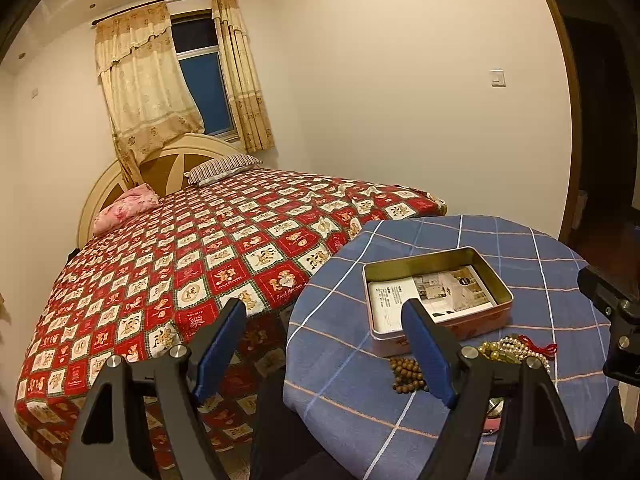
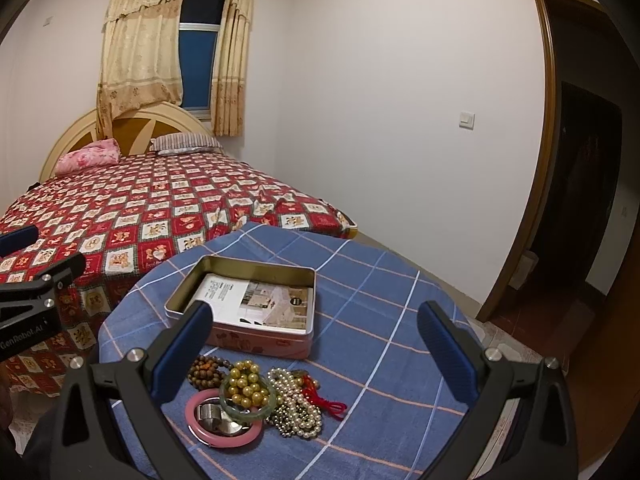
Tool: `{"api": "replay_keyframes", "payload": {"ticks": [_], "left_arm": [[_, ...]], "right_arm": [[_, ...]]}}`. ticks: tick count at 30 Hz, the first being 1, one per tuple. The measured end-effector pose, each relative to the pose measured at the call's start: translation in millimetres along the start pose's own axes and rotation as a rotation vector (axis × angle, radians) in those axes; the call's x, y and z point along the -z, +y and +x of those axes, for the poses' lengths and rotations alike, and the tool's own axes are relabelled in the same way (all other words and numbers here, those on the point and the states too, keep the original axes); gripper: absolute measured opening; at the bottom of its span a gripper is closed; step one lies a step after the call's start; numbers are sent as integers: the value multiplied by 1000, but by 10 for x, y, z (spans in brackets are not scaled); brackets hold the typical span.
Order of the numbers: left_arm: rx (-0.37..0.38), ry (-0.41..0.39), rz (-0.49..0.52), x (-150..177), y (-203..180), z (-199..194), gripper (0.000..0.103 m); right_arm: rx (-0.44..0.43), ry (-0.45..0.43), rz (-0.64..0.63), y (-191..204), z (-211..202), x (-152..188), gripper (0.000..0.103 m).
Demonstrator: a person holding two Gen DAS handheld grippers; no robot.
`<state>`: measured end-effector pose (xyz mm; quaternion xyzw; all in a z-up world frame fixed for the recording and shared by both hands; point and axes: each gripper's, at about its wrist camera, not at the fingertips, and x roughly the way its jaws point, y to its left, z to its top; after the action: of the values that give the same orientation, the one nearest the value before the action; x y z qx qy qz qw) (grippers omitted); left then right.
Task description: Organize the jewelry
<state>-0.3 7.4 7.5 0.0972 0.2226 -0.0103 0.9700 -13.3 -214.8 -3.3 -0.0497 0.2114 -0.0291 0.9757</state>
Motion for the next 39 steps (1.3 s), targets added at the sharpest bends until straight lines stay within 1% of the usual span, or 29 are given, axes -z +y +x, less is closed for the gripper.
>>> {"api": "replay_keyframes", "payload": {"ticks": [15,26,33,39], "left_arm": [[-1,-4,-3,4,37,-12,80],[-3,19,-4,36,28,48,80],[-9,80,-3,168,-7,282,80],[-1,143,-2,353,-57,555,80]], "right_arm": [[-2,2,1,-2,4,1,103],[-2,12,1,-2,29,38,103],[13,54,-2,-66,237,169,103],[48,151,11,-261,571,434,103]]}}
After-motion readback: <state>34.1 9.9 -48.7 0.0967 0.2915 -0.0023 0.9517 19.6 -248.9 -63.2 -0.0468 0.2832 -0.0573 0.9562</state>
